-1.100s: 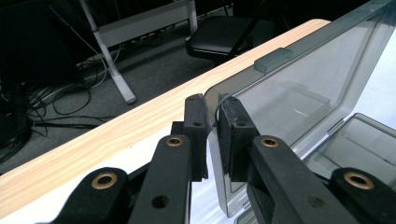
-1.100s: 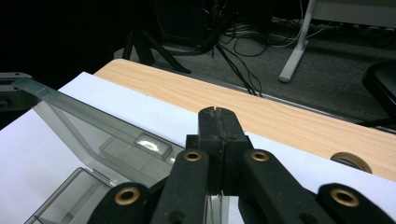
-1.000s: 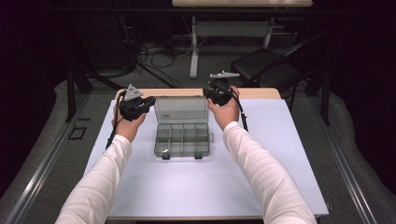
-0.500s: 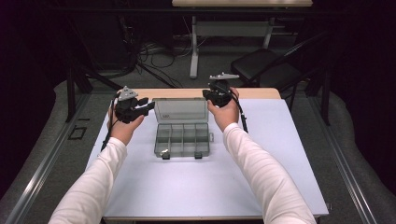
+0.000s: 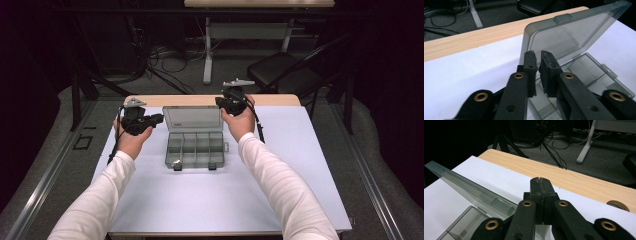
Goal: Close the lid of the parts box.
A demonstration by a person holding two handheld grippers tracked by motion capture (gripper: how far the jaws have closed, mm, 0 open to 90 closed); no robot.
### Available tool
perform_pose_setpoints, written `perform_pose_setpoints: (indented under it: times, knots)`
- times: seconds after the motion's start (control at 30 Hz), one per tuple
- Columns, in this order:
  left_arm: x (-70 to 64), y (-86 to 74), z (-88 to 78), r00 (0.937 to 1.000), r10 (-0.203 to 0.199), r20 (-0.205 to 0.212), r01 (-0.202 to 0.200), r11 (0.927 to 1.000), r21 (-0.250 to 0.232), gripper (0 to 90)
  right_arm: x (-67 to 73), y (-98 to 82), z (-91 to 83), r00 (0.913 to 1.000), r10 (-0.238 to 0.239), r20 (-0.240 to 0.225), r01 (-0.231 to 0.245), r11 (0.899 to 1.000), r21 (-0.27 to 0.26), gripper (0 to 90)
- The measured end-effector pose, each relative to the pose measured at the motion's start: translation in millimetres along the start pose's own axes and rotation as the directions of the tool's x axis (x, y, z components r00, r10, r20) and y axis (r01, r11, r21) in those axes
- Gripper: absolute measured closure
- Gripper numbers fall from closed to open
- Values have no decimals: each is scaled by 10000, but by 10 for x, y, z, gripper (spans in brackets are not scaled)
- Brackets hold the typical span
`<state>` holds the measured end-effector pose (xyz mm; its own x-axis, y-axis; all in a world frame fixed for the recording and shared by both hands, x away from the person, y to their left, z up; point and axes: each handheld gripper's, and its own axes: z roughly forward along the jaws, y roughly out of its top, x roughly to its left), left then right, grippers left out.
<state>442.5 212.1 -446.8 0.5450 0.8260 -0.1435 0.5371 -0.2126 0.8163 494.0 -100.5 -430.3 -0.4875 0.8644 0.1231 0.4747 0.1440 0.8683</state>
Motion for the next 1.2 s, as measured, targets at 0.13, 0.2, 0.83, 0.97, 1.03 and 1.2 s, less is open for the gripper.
perform_pose_setpoints:
  times: [0.13, 0.2, 0.83, 0.97, 1.03, 1.2]
  knots:
    - [-59, 0, 33, 9998, 32, 176, -34, 9999, 101, 879, 6, -8, -8, 10000, -11, -56, 11, 10000, 24, 900]
    - [-82, -1, 50, 9997, 13, 234, -16, 9999, 136, 885, 6, -14, -11, 10000, -26, -83, 26, 10000, 9, 900]
    - [-193, -77, 160, 9953, -896, 380, 881, 9953, 401, 899, 66, -103, -91, 9986, -64, -529, 70, 9999, 109, 900]
    - [-196, -112, 161, 9943, -990, 401, 978, 9947, 321, 899, 85, -131, -108, 9979, -97, -633, 109, 9998, 186, 900]
    - [-199, -125, 159, 9948, -927, 416, 911, 9951, 380, 899, 96, -148, -114, 9975, -123, -695, 139, 9996, 227, 900]
    - [-231, -156, 139, 9950, -906, 419, 892, 9954, 342, 899, 118, -188, -134, 9963, -182, -837, 211, 9992, 347, 900]
